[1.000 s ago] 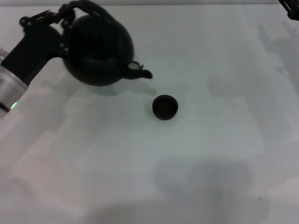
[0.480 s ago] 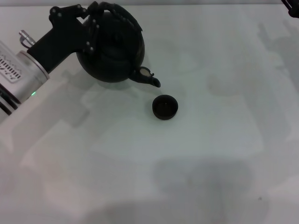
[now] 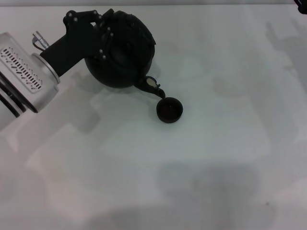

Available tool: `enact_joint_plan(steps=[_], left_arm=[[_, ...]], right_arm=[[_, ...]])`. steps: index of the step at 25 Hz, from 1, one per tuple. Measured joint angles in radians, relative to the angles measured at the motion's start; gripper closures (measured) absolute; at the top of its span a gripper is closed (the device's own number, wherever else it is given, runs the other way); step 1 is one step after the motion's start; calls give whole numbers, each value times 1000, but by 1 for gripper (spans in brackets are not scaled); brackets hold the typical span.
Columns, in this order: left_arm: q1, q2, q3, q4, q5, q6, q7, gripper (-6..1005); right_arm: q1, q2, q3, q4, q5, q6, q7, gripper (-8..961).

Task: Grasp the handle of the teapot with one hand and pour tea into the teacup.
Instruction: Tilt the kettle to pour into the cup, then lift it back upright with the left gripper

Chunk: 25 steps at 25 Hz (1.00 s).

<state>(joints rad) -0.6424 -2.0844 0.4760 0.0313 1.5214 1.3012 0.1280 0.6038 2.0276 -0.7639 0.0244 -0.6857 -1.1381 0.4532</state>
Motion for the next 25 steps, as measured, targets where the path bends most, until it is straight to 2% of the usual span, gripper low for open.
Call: enact_joint_plan(steps=[25], left_arm=[[-34,1,3,-7,43,-7,41,910]], right_arm=[[5,-1,0,0,0,-1,10,122]])
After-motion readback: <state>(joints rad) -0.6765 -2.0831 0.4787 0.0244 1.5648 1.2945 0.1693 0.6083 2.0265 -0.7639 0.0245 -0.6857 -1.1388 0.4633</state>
